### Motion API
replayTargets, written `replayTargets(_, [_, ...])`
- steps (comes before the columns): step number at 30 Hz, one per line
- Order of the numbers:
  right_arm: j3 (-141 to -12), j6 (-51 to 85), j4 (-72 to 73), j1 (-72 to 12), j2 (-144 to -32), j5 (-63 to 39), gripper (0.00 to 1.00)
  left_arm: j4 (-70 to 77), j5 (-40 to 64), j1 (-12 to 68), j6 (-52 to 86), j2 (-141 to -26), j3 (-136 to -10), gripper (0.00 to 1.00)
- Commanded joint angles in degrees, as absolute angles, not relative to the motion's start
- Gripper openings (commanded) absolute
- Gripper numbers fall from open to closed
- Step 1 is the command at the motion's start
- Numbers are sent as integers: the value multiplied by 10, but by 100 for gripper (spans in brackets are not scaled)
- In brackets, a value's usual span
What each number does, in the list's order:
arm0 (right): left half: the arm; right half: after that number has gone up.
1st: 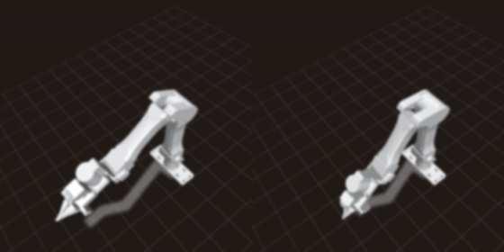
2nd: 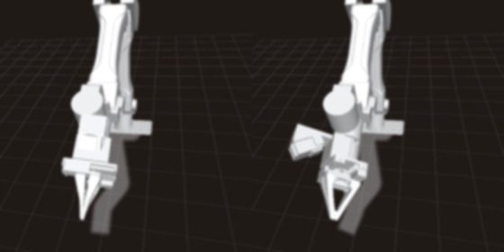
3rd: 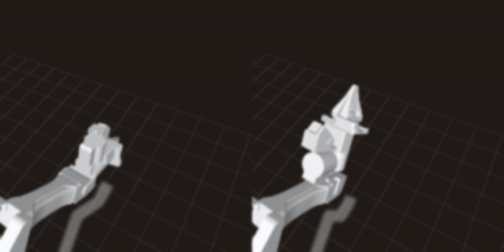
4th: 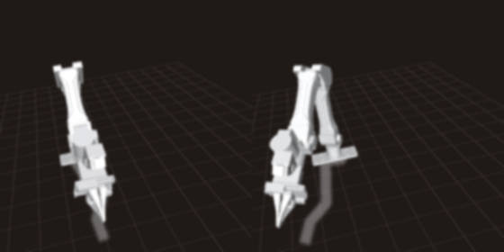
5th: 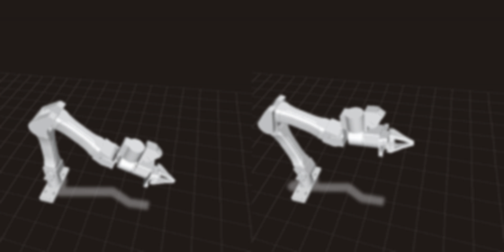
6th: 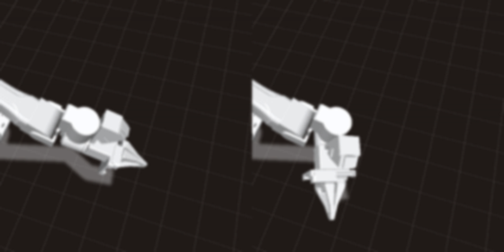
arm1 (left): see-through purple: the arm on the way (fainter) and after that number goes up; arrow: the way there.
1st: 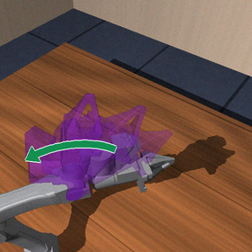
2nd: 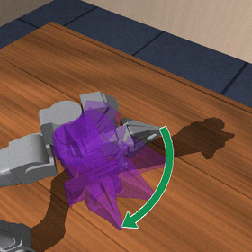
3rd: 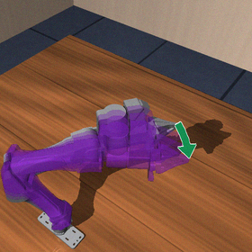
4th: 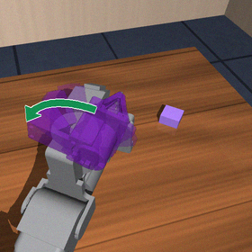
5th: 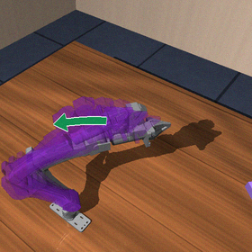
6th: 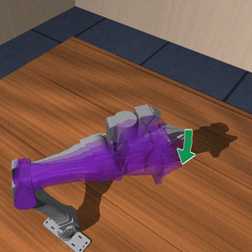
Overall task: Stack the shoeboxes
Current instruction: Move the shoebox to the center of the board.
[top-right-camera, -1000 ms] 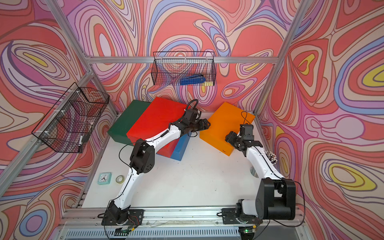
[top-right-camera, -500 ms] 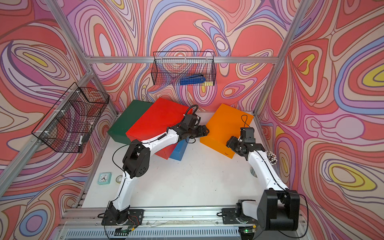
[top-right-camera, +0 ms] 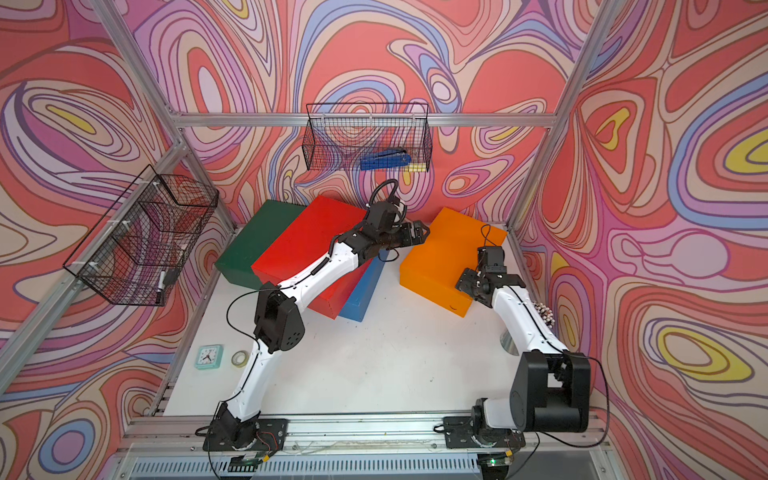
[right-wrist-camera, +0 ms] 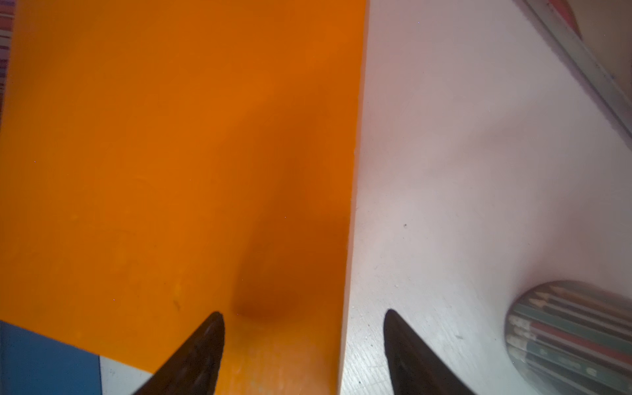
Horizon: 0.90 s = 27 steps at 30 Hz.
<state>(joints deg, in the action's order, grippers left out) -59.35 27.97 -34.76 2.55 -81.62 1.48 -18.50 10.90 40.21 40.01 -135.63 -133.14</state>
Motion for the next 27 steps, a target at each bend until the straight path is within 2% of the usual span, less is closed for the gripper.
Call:
replayTargets(1, [-612, 292, -314, 25, -849, 4, 76, -236, 104, 404, 384, -1411, -1365, 96])
replayTargets(12, [-607, 309, -233, 26, -910, -55, 74, -237, 104, 403, 382, -1463, -1394, 96])
replayTargets(17, [-601, 314, -221, 26, -912, -93, 71, -244, 120, 402, 393, -1458, -1387, 93])
replayTargets(27, [-551, 311, -259, -6, -862, -88, 68, -199, 114, 416, 405, -1358, -1229, 88])
